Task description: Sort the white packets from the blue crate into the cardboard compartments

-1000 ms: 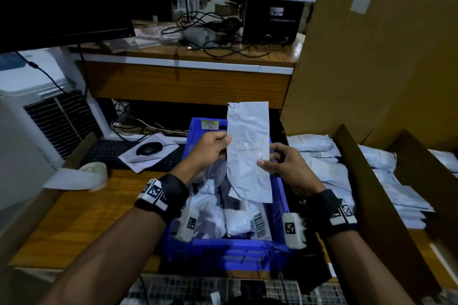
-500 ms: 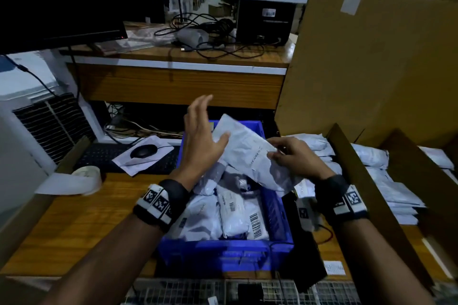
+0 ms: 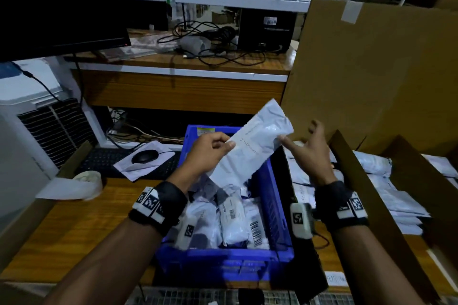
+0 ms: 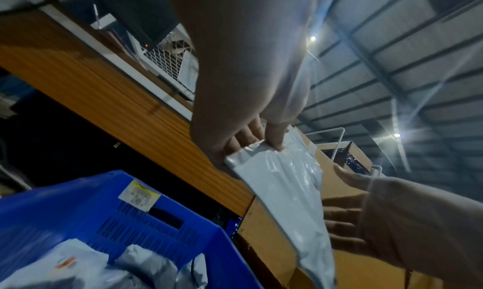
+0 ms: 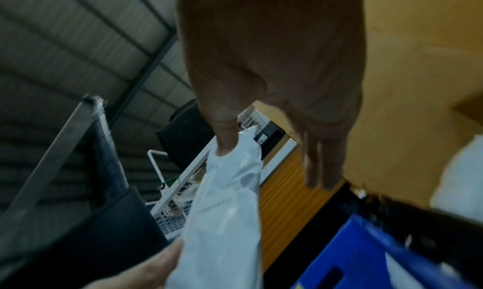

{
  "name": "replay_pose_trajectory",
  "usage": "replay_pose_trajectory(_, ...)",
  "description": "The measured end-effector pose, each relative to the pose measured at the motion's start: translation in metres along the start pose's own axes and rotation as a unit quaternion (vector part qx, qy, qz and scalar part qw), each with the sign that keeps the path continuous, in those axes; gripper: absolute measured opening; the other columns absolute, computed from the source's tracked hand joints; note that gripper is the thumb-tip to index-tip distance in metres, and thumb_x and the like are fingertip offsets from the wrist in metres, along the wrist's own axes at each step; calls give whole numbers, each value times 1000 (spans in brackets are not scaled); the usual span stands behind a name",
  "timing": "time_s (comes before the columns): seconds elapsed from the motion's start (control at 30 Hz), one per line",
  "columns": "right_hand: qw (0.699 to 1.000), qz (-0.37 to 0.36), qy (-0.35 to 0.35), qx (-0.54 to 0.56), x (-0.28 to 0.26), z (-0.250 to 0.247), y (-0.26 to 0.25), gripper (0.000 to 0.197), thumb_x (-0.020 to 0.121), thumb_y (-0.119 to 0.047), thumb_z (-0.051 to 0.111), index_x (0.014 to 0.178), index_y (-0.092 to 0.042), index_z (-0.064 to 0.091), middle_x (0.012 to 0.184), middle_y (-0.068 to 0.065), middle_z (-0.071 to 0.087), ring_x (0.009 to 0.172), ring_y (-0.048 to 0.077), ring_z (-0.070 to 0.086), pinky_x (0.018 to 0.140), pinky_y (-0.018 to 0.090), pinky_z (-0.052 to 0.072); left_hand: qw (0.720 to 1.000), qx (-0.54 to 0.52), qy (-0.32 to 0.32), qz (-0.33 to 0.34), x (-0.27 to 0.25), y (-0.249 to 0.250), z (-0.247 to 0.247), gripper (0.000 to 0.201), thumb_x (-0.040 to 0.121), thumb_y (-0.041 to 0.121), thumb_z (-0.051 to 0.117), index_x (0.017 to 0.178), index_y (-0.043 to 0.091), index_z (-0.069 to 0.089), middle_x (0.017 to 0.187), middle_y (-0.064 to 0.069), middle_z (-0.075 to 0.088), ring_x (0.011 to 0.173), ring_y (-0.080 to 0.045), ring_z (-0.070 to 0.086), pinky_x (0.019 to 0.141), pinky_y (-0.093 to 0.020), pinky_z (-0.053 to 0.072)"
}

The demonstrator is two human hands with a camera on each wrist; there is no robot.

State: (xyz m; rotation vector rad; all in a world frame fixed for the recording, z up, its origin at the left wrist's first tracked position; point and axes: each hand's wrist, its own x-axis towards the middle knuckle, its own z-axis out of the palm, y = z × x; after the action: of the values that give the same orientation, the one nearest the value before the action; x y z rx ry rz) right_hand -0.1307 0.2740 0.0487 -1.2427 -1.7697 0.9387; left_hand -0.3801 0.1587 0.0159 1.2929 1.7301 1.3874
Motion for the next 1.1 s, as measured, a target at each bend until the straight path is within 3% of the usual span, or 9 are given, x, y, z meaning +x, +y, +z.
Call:
replay_pose_trajectory(0.1,955,101,-156,232,-14,19,1,69,93,-44,78,147,-10,51,142,16,65,123,25,67,101,42,55,990,-131,-27,-50,-8,1,7,13,103,18,69,110,7,72,107,-11,81,96,-24,77,84,-38,62)
replay_pose_trajectory(0.23,933,76,-152,316,-20,27,-12,16,108,-18,59,118,-10,68,122,15,76,107,25,75,85,36,62,984,-160,-47,-56,-15,3,16,19,104,10,66,118,-2,68,110,-20,79,98,-25,76,80,-28,62)
replay_pose_trajectory(0.5,945,53,-161,280,-15,18,-17,13,108,-15,58,113,-7,68,109,13,79,94,19,76,76,31,63,984,-149,-70,-73,-15,-9,14,22,103,18,70,117,2,67,108,-14,81,111,-32,75,105,-45,56)
replay_pose_trajectory(0.57,948,57,-160,269,-14,19,-17,12,109,-14,58,110,-9,69,105,14,78,90,19,76,75,33,62,983,-141,-79,-85,-12,-12,15,20,103,18,70,116,4,67,108,-13,81,112,-33,75,105,-47,56)
replay_pose_trajectory(0.7,968,80,-131,197,-1,19,0,15,110,-11,55,98,-9,64,65,1,62,54,14,56,50,26,47,988,-24,-67,-140,7,-26,12,10,102,12,68,111,14,71,106,-10,80,108,-31,76,92,-43,61)
replay_pose_trajectory(0.77,977,114,-118,139,11,22,21,20,109,-10,53,91,-9,61,65,8,49,56,22,44,56,32,36,983,68,-53,-160,22,-40,9,11,99,12,66,104,20,72,102,-8,79,101,-30,76,91,-47,64)
replay_pose_trajectory(0.87,972,181,-124,88,23,27,49,25,108,-8,47,83,-8,51,71,14,45,60,25,42,60,38,31,950,252,-69,-170,40,-53,10,14,99,13,63,107,20,72,110,-5,75,95,-23,70,82,-34,59)
replay_pose_trajectory(0.97,963,218,-142,67,29,31,64,24,108,-7,44,85,-10,46,72,13,45,60,24,44,58,36,34,883,399,-170,-180,53,-72,22,19,102,14,59,115,6,71,120,-14,71,104,-32,69,81,-36,55)
replay_pose_trajectory(1.1,961,234,-141,47,35,37,77,14,108,-8,43,97,-9,50,77,15,50,56,23,49,58,36,40,832,430,-266,-229,63,-104,46,15,93,18,71,102,7,77,106,-14,76,103,-31,73,86,-39,55)
